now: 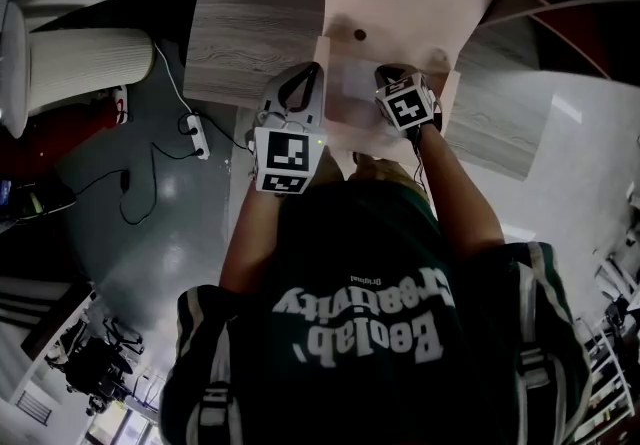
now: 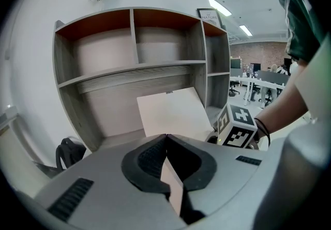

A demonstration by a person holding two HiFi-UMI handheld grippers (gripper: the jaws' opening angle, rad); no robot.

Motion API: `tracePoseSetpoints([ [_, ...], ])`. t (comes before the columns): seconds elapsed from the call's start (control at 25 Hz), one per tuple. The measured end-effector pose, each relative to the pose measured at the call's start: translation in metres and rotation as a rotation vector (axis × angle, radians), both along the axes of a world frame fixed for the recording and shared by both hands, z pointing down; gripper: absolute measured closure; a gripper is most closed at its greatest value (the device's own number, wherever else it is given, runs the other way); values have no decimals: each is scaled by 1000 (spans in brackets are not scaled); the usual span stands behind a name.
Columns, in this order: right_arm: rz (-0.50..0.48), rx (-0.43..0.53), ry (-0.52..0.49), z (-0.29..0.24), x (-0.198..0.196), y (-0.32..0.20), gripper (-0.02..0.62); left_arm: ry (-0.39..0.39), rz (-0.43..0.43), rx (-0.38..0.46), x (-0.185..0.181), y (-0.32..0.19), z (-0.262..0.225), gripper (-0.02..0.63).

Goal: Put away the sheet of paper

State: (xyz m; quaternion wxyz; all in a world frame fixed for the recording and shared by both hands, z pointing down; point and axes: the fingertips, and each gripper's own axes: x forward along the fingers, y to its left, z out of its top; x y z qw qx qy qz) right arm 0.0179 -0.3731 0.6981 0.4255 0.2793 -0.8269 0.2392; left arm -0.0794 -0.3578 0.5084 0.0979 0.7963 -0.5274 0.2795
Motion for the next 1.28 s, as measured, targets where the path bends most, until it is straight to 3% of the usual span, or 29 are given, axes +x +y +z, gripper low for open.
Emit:
tracePoseSetpoints([
  [0.16, 33, 103, -60, -43, -6, -3, 560, 1, 1, 33, -7, 13, -20, 588],
  [0.4, 93, 349, -168, -137, -24, 4, 560, 23, 62, 78, -19, 35, -44, 588],
  [0.76, 254, 631, -206, -256, -18, 58, 561, 95, 194, 157, -29, 76, -80, 588],
  [0.96, 346, 720, -211, -298, -3, 96, 560, 124, 250, 192, -28, 105, -96, 588],
  [1.28, 392, 807, -198, -338, 16, 161, 561, 206, 232, 270, -30, 149, -139, 588],
])
